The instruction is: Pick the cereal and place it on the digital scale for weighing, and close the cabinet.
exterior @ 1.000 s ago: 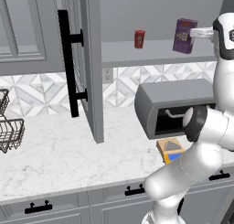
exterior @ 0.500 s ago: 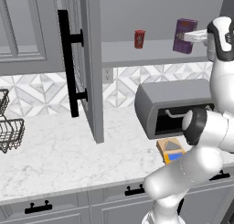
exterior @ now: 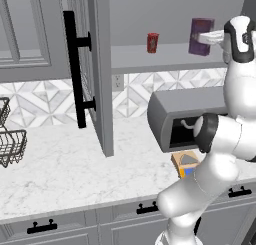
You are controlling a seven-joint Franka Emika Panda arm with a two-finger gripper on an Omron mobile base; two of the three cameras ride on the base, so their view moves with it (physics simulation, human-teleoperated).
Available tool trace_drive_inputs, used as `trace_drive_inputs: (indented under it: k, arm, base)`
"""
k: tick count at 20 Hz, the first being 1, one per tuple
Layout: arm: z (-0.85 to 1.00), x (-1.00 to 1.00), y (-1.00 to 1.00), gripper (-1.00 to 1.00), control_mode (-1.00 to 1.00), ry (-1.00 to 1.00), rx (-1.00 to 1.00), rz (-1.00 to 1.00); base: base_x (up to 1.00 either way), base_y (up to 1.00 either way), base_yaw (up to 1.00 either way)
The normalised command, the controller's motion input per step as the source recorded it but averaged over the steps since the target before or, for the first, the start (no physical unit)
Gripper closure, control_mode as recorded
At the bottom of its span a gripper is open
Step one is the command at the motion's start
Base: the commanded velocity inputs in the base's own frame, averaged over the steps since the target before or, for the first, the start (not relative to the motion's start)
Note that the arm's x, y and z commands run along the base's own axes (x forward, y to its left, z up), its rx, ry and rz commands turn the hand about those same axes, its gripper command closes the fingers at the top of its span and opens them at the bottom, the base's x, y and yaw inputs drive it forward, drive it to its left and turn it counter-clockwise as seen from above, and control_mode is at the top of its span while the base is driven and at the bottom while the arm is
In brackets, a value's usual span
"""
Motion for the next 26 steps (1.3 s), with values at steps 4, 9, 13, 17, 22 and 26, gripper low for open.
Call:
trace_drive_inputs:
  k: [4, 9, 13, 17, 22, 26]
  arm:
    - [0.00, -0.97, 0.05, 1.00, -1.00, -0.29, 0.11, 0.01]
    - [0.00, -0.91, 0.47, 1.00, -1.00, -0.22, 0.15, 0.00]
    - [-0.01, -0.94, 0.27, 1.00, -1.00, -0.23, 0.12, 0.00]
    - [-0.12, -1.00, 0.05, 1.00, -1.00, -0.13, 0.13, 0.00]
    - [-0.36, -1.00, 0.29, 1.00, -1.00, 0.04, -0.07, 0.00]
    - [-0.66, -0.88, 0.08, 1.00, -1.00, 0.19, -0.26, 0.10]
  base:
    - [0.00, 0.00, 0.00]
    - [0.00, 0.00, 0.00]
    - [0.00, 0.00, 0.00]
    - [0.00, 0.00, 0.00]
    - [0.00, 0.00, 0.00]
    - [0.00, 0.00, 0.00]
